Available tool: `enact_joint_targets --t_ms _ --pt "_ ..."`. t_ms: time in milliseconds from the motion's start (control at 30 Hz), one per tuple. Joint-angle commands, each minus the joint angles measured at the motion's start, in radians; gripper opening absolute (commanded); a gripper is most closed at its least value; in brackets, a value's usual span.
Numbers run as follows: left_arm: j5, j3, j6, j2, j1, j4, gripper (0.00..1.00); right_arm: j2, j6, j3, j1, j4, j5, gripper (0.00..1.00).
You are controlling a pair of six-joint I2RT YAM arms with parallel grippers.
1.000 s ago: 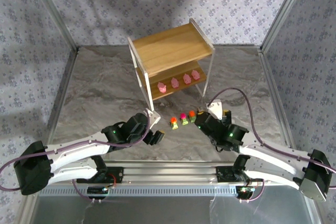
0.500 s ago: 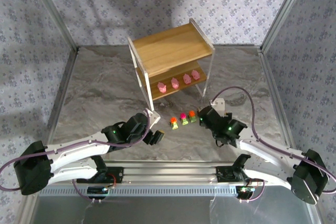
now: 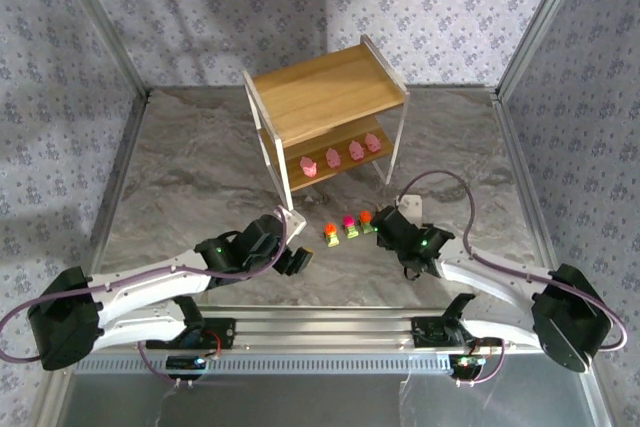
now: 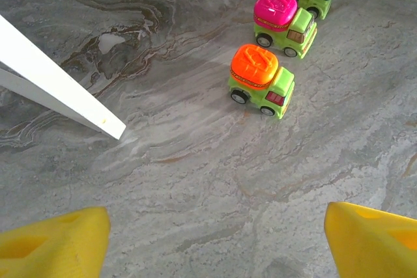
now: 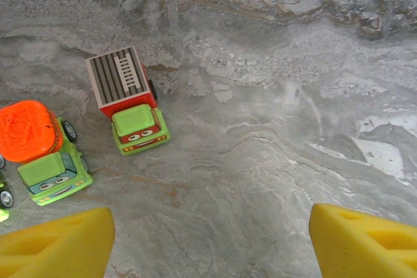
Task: Place and organize the plastic toys onto the shelf
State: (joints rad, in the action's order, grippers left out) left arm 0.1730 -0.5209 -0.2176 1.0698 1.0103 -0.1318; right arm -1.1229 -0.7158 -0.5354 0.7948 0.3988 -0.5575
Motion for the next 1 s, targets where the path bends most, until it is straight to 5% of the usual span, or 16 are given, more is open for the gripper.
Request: enact_joint_targets --t_ms 0,267,967 --pt "0.014 -0.027 0.006 -0.007 0.008 -0.007 0.85 -0.018 0.020 -0.010 -0.016 -0.030 0.030 0.79" --pt "0.017 -0.027 0.006 -0.011 0.008 -0.009 0.85 -0.103 0.124 -0.071 -0.087 -0.088 0.117 0.63" --pt "0.023 -0.030 0.006 0.004 0.008 -0.009 0.85 -0.198 0.309 -0.144 -0.193 -0.182 0.269 0.49"
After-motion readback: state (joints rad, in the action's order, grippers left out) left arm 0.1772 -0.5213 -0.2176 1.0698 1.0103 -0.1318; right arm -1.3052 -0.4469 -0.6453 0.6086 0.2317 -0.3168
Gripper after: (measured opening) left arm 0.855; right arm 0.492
